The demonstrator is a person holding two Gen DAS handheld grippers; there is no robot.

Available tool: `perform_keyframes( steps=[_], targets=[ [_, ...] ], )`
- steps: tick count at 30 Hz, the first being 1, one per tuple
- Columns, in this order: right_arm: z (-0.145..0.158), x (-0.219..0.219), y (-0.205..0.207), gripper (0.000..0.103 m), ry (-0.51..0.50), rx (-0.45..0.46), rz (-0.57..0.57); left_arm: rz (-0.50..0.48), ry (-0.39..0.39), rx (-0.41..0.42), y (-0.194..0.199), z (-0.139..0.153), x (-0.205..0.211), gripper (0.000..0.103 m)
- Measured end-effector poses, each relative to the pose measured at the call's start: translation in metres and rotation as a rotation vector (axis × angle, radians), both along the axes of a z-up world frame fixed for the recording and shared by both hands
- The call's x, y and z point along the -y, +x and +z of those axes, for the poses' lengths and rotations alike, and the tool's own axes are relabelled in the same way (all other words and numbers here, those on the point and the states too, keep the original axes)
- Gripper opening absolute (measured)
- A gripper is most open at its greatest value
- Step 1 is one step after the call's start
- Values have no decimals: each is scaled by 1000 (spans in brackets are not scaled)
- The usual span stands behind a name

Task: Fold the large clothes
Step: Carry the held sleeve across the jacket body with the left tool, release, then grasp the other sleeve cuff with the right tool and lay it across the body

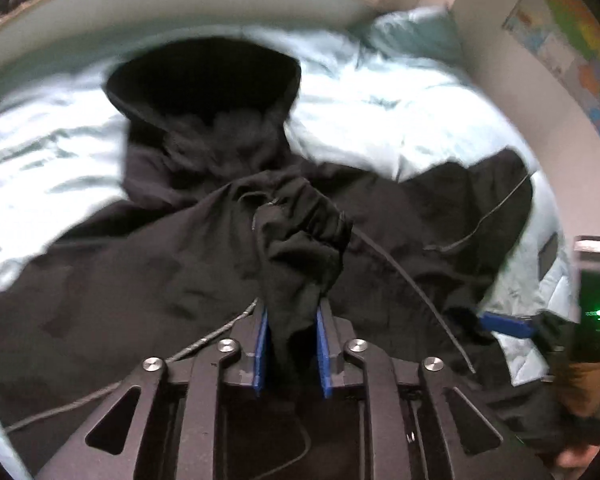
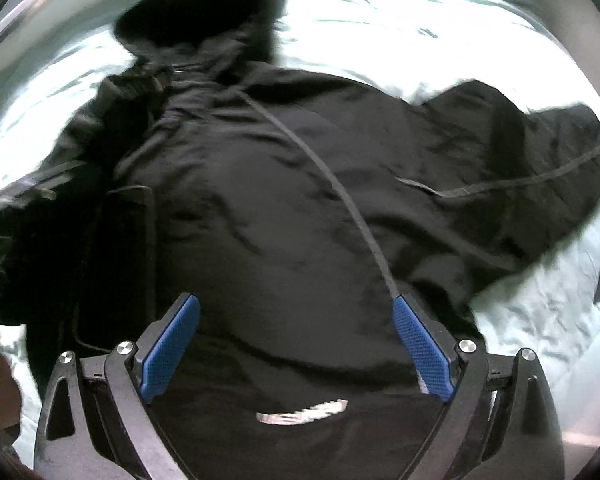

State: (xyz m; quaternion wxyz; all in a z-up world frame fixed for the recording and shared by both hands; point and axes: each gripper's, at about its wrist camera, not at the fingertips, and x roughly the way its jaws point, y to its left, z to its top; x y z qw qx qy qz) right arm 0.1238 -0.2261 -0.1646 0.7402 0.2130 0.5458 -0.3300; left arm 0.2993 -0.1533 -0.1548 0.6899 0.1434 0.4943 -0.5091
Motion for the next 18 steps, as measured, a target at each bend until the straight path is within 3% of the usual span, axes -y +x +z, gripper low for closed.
perform_keyframes(
  steps=[3,5,10,13,18],
  targets=[
    [-9,14,-19,97,16,-15,-31,16,97,-149,-1,-48,28,41],
    [-13,21,-26,97,26,-14,-35,36,118,-246,0,-69,29,43],
    [-8,34,-12,97,46,39,18,70,26,-410,6,-52,0,55],
    [-3,36,14,97,96,115,69,110,8,-360,9,-31,-26,57],
    [-16,37,71,96,201,177,133,219,64,-245,31,-12,-73,57]
  ],
)
